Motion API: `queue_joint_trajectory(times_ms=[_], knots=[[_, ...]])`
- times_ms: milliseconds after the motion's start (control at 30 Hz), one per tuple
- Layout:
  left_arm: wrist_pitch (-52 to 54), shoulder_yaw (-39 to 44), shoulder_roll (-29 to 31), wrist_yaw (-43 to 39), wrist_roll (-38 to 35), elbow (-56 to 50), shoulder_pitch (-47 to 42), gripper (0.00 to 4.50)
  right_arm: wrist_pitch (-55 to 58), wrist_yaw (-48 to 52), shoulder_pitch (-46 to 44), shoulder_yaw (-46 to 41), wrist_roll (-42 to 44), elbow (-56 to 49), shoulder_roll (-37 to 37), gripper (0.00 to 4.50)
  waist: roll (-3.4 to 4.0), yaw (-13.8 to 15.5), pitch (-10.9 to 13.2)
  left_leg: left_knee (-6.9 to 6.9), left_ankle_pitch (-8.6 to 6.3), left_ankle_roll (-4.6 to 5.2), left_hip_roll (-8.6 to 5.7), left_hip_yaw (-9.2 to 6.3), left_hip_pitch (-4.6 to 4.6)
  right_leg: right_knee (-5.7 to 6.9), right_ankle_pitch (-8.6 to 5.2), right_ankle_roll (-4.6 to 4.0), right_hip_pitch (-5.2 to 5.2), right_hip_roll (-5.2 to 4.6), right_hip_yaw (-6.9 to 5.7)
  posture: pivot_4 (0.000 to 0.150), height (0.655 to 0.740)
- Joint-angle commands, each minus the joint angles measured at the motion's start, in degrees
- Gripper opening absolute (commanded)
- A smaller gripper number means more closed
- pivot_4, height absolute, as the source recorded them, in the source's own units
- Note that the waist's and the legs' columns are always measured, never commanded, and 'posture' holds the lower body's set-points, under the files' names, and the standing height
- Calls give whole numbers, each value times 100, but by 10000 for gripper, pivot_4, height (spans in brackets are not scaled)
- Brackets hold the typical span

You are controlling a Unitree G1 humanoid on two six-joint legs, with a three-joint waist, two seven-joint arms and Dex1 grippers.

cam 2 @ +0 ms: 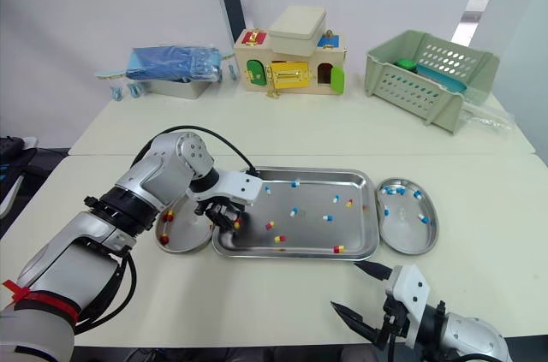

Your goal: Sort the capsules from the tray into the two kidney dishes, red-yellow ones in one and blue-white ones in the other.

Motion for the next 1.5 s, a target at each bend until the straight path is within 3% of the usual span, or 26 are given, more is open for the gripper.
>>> queue_joint_trajectory(times_ms=[33, 167, 467, 900, 1167, 1500], knots=[[-32, -123, 72, -36, 79, 3, -61, 14804, -125, -26, 34, 28, 16, -107, 38, 45000, 0, 0, 0, 0, 0, 0, 0, 0, 0, 0, 0, 0, 0, 0, 0, 1500, 7400], [-3, -179, 123, -36, -20, -53, -51, 4404, -116, -42, 30, 35, 15, -99, 44, 45000, 0, 0, 0, 0, 0, 0, 0, 0, 1, 0, 0, 0, 1, 0, 0, 1500, 7400], [746, -551, 528, -36, -1291, -934, -128, 4398, -137, -39, -16, 81, 5, -36, 40, 45000, 0, 14, 0, 2, 0, 0, 0, -3, -3, 0, 0, 0, 1, 0, 0, 1500, 7400], [666, -315, 711, -36, -1746, -903, -400, 4398, -180, -11, -40, 106, 3, 17, 35, 45000, 0, 7, 0, 3, 0, 0, -1, -2, -1, 0, 0, 0, 1, 0, -1, 1500, 7400], [1811, 865, 1293, 120, -2225, -1522, 34, 4398, -413, 296, 121, 175, 81, -140, -101, 45000, 1, -5, 0, 1, 0, 0, 0, -1, 0, 0, 0, 0, 0, 0, 0, 1500, 7400], [3250, 2377, 2561, 1037, -2566, -2639, 1852, 4398, -548, 797, -305, 114, 129, 110, -552, 45000, 1, -5, 1, 0, -1, 1, 3, -5, 4, 1, 0, 0, 3, 2, 0, 1500, 7400]])
